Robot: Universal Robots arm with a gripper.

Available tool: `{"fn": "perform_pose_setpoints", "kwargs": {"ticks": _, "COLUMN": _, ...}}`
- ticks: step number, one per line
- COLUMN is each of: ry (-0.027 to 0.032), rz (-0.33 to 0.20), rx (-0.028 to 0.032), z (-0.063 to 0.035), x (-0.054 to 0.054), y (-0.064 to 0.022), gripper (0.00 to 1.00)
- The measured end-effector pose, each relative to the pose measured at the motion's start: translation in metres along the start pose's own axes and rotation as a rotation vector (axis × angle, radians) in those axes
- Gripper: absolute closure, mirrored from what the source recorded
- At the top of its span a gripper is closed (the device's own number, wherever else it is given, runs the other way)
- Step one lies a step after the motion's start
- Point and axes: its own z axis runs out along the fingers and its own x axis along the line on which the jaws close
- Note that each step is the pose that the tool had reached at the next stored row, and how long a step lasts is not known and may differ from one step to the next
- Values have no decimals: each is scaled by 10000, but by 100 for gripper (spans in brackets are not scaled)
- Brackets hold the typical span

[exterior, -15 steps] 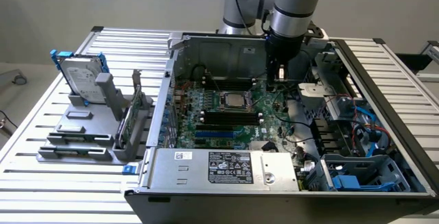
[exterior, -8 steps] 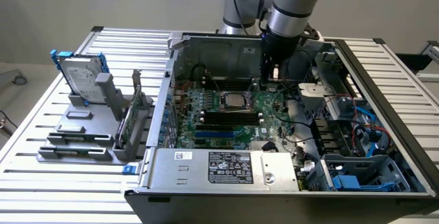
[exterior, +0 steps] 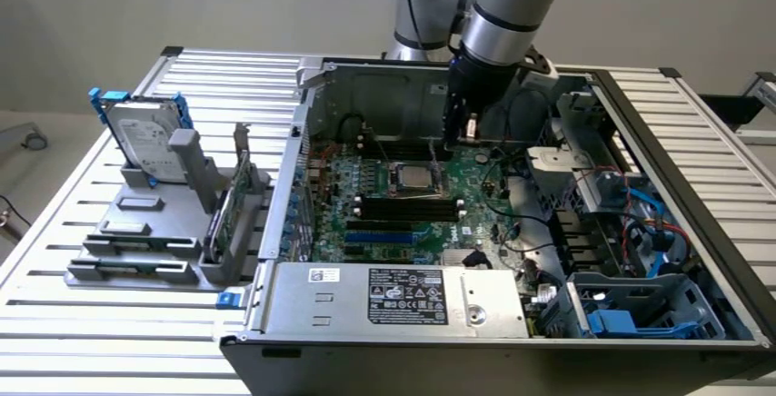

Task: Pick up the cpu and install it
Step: 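Close the cpu cover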

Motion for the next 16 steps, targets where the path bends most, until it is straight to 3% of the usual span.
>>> {"fn": "perform_pose_setpoints", "kwargs": {"ticks": 2, "ry": 1, "rz": 6, "rx": 107, "z": 14, "x": -1, "y": -51, "gripper": 89}}
{"fn": "perform_pose_setpoints", "kwargs": {"ticks": 5, "ry": -3, "rz": 15, "rx": 323, "z": 35, "x": -3, "y": -114, "gripper": 89}}
{"fn": "perform_pose_setpoints", "kwargs": {"ticks": 14, "ry": -28, "rz": 55, "rx": 1104, "z": 96, "x": -7, "y": -269, "gripper": 89}}
{"fn": "perform_pose_setpoints", "kwargs": {"ticks": 16, "ry": -28, "rz": 62, "rx": 1216, "z": 118, "x": -8, "y": -295, "gripper": 89}}
